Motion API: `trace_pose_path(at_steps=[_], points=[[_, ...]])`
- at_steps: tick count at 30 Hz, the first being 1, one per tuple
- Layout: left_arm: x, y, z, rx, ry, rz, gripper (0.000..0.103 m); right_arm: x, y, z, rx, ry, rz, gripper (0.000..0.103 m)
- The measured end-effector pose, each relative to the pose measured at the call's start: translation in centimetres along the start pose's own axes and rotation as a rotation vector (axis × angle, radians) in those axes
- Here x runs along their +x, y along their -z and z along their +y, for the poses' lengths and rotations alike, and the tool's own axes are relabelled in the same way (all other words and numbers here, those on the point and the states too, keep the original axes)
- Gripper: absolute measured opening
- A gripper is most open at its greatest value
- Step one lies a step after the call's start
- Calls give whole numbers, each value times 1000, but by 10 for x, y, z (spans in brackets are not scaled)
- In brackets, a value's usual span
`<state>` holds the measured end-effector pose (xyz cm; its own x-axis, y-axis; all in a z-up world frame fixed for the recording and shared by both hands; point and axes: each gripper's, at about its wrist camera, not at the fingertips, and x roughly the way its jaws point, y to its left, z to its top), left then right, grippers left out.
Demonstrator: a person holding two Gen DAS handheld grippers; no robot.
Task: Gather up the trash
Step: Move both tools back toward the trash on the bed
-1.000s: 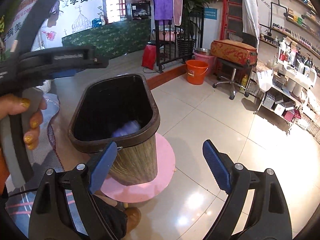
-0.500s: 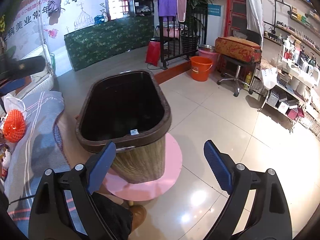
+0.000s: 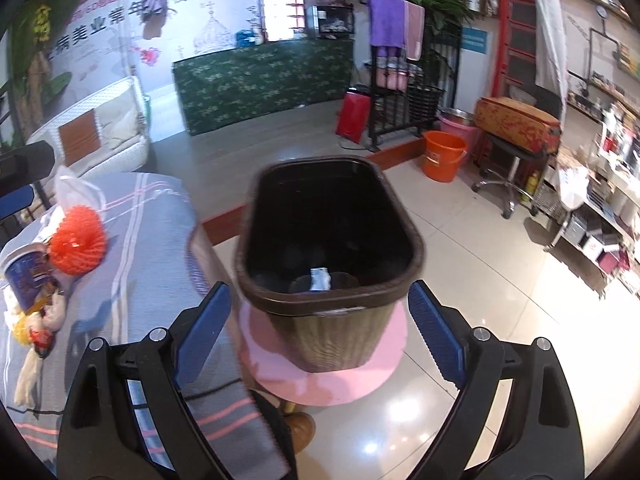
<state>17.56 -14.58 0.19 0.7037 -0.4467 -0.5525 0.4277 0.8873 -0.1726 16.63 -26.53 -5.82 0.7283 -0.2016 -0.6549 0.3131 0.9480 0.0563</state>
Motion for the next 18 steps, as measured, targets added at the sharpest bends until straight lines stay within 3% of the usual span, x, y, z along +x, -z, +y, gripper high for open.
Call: trace_pose_path(at_steps=[12,18], points=[[-32,21,59,-100,-91,22,97,-21,-3,73,-146,-182,-23,89],[-54,36,111,-189,-87,51,97,-30,-3,103,-204,-240,-33,89]])
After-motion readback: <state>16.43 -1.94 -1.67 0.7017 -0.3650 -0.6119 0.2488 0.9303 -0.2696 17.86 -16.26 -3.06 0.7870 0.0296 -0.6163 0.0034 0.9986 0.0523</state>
